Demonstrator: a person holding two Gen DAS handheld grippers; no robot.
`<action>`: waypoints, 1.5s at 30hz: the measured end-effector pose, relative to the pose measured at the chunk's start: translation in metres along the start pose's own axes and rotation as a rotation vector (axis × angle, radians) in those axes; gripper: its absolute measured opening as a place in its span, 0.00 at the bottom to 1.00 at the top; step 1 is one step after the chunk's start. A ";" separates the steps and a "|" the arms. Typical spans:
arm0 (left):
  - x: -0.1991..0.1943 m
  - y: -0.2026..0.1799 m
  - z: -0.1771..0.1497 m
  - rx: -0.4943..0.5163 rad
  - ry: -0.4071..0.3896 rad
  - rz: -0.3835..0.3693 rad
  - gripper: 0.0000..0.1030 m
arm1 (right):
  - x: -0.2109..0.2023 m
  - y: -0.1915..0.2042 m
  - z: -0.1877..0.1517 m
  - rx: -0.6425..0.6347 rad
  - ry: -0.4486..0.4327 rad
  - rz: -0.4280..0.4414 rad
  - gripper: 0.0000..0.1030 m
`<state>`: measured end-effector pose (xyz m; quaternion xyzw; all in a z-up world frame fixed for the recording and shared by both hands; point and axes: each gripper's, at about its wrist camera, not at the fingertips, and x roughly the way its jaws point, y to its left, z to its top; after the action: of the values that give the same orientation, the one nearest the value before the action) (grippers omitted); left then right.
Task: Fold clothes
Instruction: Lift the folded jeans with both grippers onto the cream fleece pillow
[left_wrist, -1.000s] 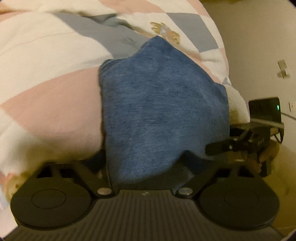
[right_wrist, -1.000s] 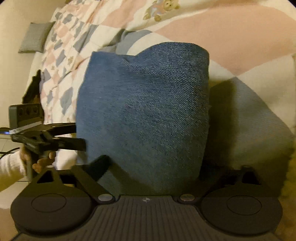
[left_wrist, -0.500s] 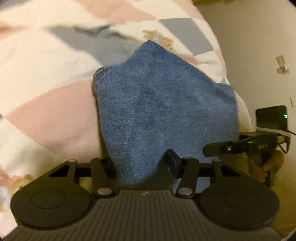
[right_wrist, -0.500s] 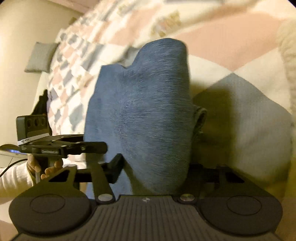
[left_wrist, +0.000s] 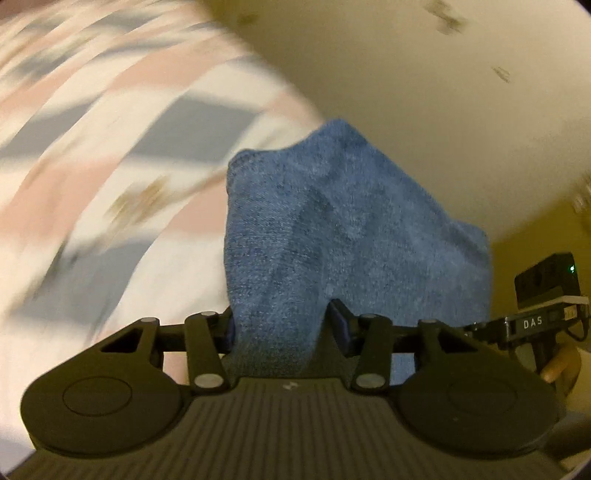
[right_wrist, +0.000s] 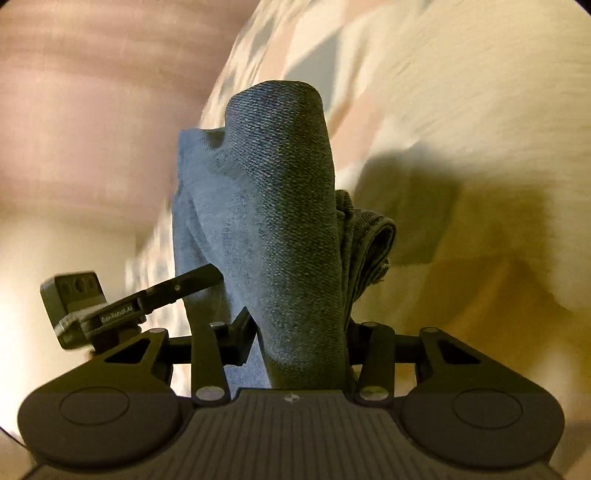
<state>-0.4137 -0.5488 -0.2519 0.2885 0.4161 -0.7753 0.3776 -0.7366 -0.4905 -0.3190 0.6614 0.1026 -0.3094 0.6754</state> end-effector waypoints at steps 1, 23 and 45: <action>0.007 -0.012 0.018 0.061 0.003 -0.026 0.41 | -0.015 -0.003 -0.002 0.042 -0.060 0.005 0.42; 0.248 -0.154 0.159 0.647 0.203 -0.141 0.50 | -0.081 -0.147 0.027 0.581 -0.633 -0.023 0.57; 0.171 -0.106 0.059 0.610 -0.044 0.162 0.27 | 0.005 0.019 -0.054 -0.602 -0.373 -0.824 0.68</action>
<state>-0.6030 -0.6194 -0.3083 0.4038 0.1318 -0.8379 0.3429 -0.7076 -0.4416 -0.3113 0.2778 0.3159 -0.6175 0.6646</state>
